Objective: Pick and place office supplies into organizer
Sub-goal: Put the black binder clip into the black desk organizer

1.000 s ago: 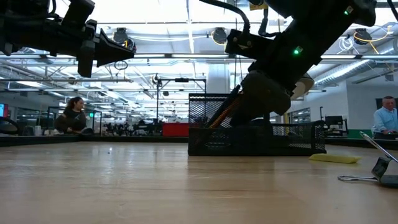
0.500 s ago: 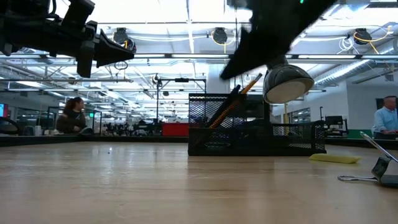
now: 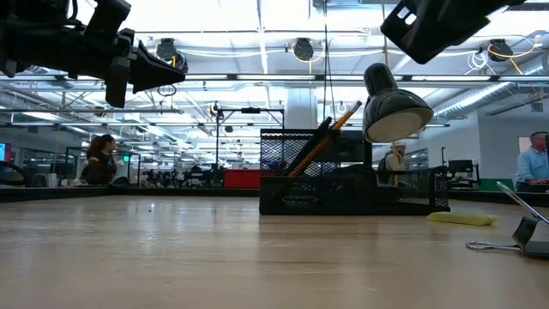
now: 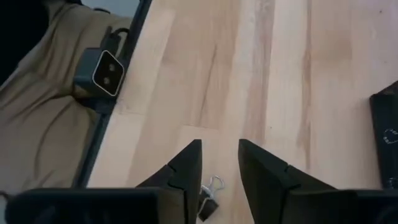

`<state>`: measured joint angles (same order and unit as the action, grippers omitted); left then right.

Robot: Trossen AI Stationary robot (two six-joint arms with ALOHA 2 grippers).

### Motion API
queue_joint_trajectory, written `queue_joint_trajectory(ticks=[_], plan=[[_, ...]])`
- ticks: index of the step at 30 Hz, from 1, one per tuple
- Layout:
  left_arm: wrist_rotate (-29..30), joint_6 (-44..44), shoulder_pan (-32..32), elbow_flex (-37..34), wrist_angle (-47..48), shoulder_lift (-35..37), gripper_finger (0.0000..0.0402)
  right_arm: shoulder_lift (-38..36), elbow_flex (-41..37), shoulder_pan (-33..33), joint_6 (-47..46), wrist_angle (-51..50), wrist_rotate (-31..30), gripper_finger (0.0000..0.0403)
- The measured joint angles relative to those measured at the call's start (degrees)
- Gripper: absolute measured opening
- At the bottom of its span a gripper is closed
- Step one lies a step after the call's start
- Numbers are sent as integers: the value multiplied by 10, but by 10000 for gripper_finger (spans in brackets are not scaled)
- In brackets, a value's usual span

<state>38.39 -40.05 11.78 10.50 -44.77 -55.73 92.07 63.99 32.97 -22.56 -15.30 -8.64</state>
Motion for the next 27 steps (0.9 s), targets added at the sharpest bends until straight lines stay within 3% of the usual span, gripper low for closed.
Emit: queue_joint_trajectory(ticks=[10,15,27], plan=[[-10,3,19,0,0,0,37,0,-25,9,-24,24,28,100],[-10,4,19,0,2,0,37,0,-95,5,-8,141,44,109],[-10,1,17,0,17,0,37,0,-222,-25,12,314,100,105]])
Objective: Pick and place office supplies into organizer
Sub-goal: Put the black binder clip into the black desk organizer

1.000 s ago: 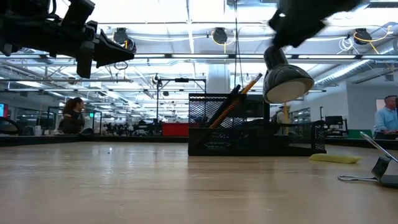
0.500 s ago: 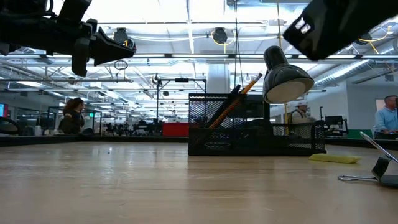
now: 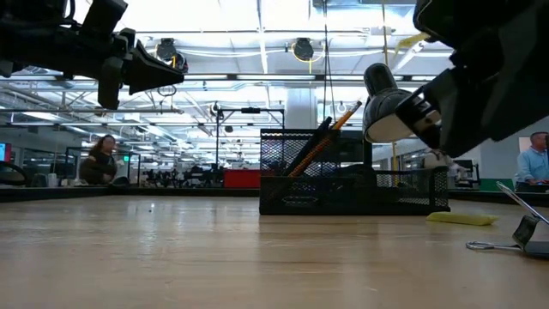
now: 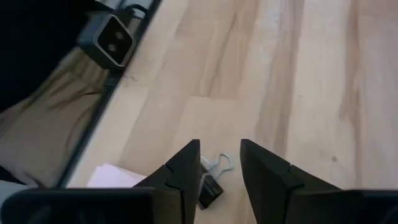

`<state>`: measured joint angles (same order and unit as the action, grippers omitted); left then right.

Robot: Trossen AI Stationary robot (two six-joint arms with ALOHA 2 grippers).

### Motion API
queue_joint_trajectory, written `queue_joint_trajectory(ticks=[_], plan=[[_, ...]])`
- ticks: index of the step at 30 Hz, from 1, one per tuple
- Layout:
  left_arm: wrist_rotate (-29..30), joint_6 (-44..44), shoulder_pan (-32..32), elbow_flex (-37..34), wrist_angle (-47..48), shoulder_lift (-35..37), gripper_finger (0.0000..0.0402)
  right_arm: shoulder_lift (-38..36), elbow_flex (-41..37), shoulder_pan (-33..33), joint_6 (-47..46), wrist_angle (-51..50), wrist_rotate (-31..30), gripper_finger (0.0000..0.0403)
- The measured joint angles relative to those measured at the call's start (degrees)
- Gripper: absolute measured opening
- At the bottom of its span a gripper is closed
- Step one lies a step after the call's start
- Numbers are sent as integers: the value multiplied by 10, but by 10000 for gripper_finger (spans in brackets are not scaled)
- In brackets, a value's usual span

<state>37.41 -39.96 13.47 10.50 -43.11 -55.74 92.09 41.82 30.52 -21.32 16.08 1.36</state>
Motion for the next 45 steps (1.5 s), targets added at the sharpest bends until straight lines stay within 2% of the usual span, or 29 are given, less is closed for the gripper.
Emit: queue_joint_trajectory(ticks=[2,8,20,24,26,30,34,36,40,42,45], plan=[[0,-1,0,0,0,0,37,0,-7,-4,-1,13,18,105],[0,0,0,0,1,0,37,5,-11,-9,1,21,21,102],[1,3,0,0,16,0,37,65,-11,-8,9,67,49,102],[1,0,0,0,16,0,37,77,-11,-8,-11,76,52,101],[1,0,0,0,16,0,37,82,-11,-8,-28,86,74,97],[1,0,0,0,16,0,37,83,-11,-8,-39,89,94,74],[1,0,0,0,16,0,37,83,-11,-8,-50,91,95,21],[1,0,0,0,16,0,37,82,-10,-6,-50,94,95,7],[1,-1,0,0,15,0,37,78,-8,-6,-35,92,79,4],[1,-4,0,0,15,0,37,68,0,-9,3,88,34,3],[1,-5,0,0,14,0,37,52,23,-17,75,95,-68,2]])
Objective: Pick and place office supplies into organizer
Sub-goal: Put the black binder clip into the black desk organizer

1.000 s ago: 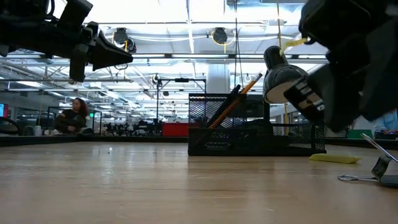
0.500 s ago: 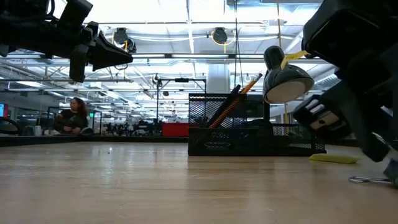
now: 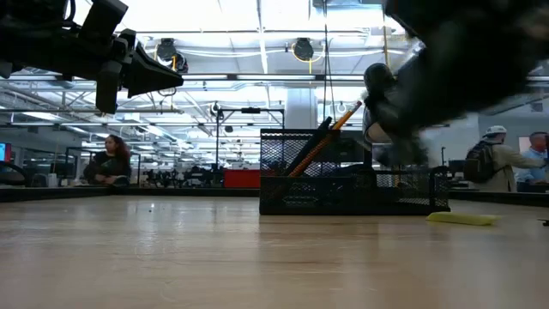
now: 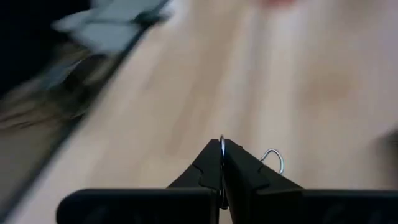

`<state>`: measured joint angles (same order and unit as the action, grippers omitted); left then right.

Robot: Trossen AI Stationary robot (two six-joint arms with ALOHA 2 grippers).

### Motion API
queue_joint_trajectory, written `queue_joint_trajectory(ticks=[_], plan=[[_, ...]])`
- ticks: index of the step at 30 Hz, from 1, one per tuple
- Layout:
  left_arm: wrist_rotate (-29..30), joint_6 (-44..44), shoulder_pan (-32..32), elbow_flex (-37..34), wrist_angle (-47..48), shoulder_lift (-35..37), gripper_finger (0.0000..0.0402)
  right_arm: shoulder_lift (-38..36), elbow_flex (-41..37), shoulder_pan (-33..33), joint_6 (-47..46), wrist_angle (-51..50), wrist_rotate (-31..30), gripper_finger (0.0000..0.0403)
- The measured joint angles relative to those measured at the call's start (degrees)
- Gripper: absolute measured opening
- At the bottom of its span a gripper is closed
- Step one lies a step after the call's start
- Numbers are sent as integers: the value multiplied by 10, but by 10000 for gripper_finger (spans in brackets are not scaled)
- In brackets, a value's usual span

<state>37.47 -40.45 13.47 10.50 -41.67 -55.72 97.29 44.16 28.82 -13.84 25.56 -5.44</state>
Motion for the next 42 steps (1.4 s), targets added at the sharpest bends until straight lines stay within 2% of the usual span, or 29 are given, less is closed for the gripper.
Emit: queue_joint_trajectory(ticks=[2,6,10,15,23,28,33,42], plan=[[0,0,0,0,0,0,37,-4,19,-6,40,-11,-76,2],[0,0,0,0,-1,0,37,3,66,-20,93,-83,-158,1],[0,0,0,0,-1,0,37,29,100,-23,134,-118,-275,1],[0,3,0,0,1,0,37,64,116,-29,192,-110,-317,1],[-15,7,2,0,-5,0,37,101,116,-45,192,-102,-404,0],[-21,20,2,0,-5,0,37,112,116,-49,191,-101,-405,0],[-30,25,2,0,-4,0,37,126,116,-62,178,-110,-357,6],[-46,42,21,0,-6,0,37,113,116,-63,146,-105,-349,45]])
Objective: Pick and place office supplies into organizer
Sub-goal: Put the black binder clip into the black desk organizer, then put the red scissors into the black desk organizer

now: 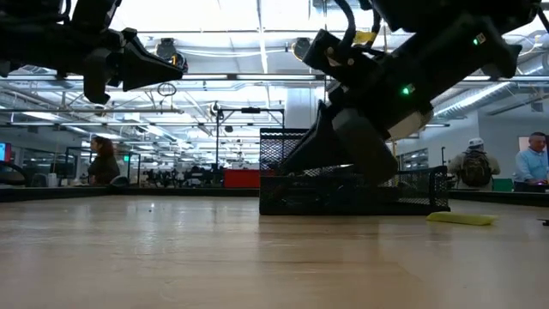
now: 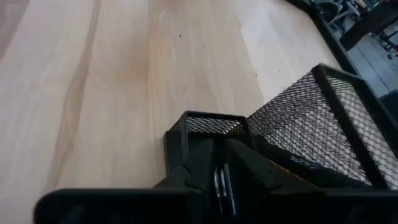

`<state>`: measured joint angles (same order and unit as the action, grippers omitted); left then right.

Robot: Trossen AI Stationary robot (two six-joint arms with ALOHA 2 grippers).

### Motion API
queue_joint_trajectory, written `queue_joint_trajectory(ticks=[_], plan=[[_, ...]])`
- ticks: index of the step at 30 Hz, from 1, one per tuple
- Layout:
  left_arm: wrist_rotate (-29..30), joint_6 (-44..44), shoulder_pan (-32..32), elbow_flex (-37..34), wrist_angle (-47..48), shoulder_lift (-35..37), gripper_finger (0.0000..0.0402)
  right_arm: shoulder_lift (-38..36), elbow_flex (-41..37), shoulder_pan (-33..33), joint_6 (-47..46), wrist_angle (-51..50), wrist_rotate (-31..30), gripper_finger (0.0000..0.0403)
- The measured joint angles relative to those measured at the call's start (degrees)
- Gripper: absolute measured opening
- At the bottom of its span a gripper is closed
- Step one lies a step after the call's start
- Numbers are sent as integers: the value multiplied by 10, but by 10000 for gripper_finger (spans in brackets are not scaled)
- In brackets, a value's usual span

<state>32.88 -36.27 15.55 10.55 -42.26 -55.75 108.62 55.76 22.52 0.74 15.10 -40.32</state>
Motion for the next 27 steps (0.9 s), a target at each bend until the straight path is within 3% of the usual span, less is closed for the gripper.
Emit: queue_joint_trajectory(ticks=[9,14,18,21,24,27], plan=[[10,-7,18,0,-3,0,37,-48,0,7,-7,-9,2,102],[22,-9,19,0,4,0,37,-122,42,48,-5,-104,-15,114],[48,-12,19,0,10,0,37,-182,51,84,2,-143,44,91],[96,7,18,0,2,0,37,-216,13,99,5,-141,46,48],[141,14,9,0,-35,0,37,-251,-56,101,35,-61,53,9],[149,8,3,0,-50,0,37,-295,-161,74,45,61,119,7]])
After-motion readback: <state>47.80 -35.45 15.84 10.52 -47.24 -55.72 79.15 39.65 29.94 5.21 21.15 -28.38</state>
